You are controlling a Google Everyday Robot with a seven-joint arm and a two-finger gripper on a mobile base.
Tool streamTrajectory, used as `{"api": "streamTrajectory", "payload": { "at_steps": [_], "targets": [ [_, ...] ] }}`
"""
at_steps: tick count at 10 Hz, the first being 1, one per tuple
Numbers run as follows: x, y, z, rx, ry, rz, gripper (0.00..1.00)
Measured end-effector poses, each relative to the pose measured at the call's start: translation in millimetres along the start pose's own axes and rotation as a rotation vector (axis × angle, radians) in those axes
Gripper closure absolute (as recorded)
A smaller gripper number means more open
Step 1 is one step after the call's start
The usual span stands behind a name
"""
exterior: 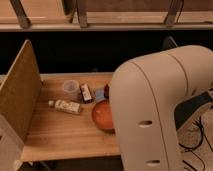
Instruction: Drag the ceramic bowl in a circle
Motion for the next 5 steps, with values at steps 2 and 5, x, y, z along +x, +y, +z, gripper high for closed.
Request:
{"api": "streamTrajectory", "payload": {
  "at_steps": [2,5],
  "targets": [
    [-8.2,1.0,-5.9,-0.003,-0.017,-0.008,0.99],
    [-30.1,6.5,-19.9,-0.005,-0.070,-0.044,1.00]
  ]
}}
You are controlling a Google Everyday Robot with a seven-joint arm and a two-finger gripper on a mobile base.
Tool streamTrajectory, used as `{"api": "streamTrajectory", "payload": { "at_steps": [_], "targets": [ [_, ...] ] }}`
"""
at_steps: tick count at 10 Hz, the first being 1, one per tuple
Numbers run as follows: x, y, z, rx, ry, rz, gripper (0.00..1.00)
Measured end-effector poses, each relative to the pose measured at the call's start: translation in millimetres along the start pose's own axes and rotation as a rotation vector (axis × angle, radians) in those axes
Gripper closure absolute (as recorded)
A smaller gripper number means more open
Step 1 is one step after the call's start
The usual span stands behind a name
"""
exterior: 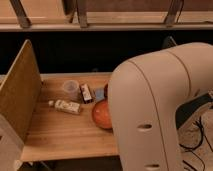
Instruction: Drag the ceramic bowl in a circle
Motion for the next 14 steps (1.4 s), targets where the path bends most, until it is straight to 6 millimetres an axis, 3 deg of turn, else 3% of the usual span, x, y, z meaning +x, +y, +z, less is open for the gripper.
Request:
{"api": "streamTrajectory", "payload": {
  "at_steps": [4,5,8,9,11,14],
  "targets": [
    [1.3,52.0,22.5,-0.039,0.007,-0.140,1.00],
    [8.0,73.3,30.4,-0.066,0.023,-0.177,1.00],
    [32.8,110.9,33.7,-0.126,0.064,-0.246,1.00],
    [46.1,112.6,29.2,-0.128,0.080,-0.275,1.00],
    [69.3,90.0,16.1,-0.091,0.106,-0.318,1.00],
    [63.6,40.2,3.8,0.003,0.091,-0.297,1.00]
  ]
}}
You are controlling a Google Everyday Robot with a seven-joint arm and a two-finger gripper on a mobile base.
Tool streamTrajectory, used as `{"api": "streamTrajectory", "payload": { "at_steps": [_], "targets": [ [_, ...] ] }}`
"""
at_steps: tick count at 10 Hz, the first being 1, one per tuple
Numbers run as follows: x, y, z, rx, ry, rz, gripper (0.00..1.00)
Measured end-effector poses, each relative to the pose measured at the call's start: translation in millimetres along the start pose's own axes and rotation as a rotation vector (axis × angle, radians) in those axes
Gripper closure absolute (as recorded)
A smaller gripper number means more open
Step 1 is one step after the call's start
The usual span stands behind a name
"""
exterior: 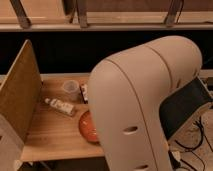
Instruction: Drag the ceramic bowl in a circle
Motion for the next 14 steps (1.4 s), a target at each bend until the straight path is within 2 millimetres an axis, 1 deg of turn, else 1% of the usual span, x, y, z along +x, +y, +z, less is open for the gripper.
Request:
{"api": "streamTrajectory", "payload": {
  "at_steps": [1,2,3,4,5,6,7,8,9,10,12,14],
  "targets": [
    [-10.6,-15.7,-2.7,0.036,-0.025,0.023,1.00],
    [-25.0,-24.3,-3.5,0.062,-0.057,0.040,1.00],
    [-38.1,-27.6,-2.7,0.079,-0.085,0.046,1.00],
    [-58.7,-28.2,0.5,0.097,-0.127,0.045,1.00],
    [-74.9,-26.1,4.6,0.103,-0.162,0.042,1.00],
    [-86.7,-20.6,9.3,0.096,-0.188,0.039,1.00],
    [-95.5,-8.4,14.5,0.072,-0.211,0.035,1.00],
    [-98.2,6.7,18.1,0.035,-0.222,0.036,1.00],
    [-93.4,26.6,19.0,-0.015,-0.223,0.032,1.00],
    [-85.4,42.3,18.2,-0.056,-0.216,0.021,1.00],
    [-56.2,78.0,6.7,-0.168,-0.190,-0.009,1.00],
    [-28.2,92.0,-6.5,-0.235,-0.165,-0.031,1.00]
  ]
}}
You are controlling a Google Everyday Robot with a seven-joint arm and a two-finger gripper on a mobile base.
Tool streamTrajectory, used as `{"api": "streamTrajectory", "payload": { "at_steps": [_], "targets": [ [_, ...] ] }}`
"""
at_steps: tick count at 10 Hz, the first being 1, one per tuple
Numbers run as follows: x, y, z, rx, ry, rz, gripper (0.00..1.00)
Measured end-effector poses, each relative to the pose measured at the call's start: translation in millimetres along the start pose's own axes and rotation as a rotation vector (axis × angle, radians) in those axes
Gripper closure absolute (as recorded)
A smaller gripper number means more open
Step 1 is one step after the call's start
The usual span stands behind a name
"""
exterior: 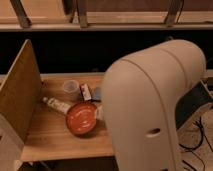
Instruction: Drag the ceramic bowl in a circle
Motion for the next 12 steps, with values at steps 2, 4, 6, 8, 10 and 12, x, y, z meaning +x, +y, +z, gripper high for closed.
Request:
{"api": "streamTrajectory", "payload": {
  "at_steps": [2,4,6,8,10,12],
  "targets": [
    [22.7,-1.2,-18.1,-0.034,0.015,-0.005,1.00],
    [37.4,-40.0,-40.4,-0.001,0.004,0.021,1.00],
    [35.2,-79.2,-55.3,0.056,-0.023,0.041,1.00],
    [9.6,-120.2,-69.6,0.141,-0.089,0.063,1.00],
    [-23.8,-126.7,-67.3,0.182,-0.152,0.056,1.00],
    [-46.3,-103.6,-51.2,0.166,-0.186,0.035,1.00]
  ]
}}
